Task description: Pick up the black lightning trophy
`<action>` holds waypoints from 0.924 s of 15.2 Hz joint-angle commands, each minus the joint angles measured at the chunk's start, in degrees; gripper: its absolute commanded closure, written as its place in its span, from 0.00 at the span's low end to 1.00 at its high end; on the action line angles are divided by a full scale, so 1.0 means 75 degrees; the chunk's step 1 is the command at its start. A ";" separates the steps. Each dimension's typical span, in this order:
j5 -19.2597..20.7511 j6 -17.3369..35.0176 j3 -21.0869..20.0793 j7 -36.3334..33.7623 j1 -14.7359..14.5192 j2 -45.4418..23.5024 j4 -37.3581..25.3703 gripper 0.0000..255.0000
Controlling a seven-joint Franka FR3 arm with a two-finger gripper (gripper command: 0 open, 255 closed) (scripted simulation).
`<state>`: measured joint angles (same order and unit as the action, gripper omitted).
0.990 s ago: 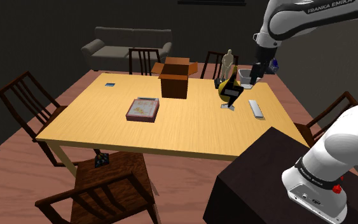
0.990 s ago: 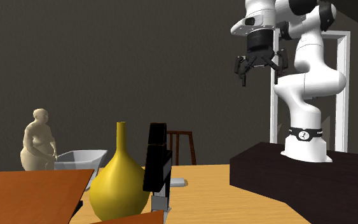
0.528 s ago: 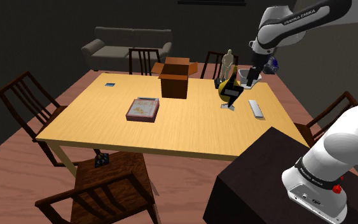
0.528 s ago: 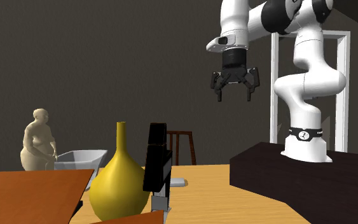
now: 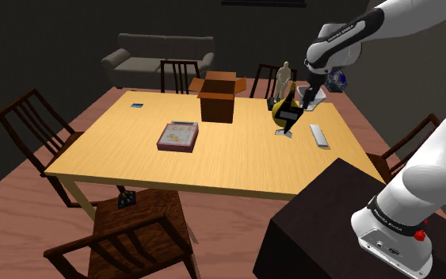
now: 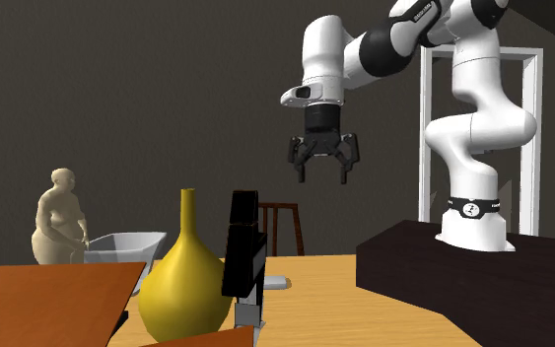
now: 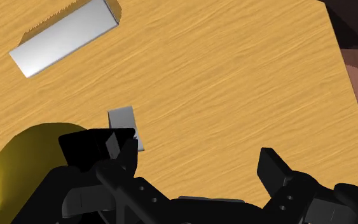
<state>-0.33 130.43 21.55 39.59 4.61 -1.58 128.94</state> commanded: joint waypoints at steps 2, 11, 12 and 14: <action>-0.0553 0.0245 0.0055 0.0716 0.0170 -0.1021 -0.0738 0.00; -0.1769 0.0307 -0.0345 0.2278 0.1172 -0.3766 -0.3340 0.00; -0.1848 0.0263 -0.0411 0.2390 0.1300 -0.4072 -0.3692 0.00; -0.1880 0.0329 -0.0443 0.2418 0.1333 -0.4172 -0.3727 0.00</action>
<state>-14.15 132.84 18.45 57.42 14.28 -31.94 101.89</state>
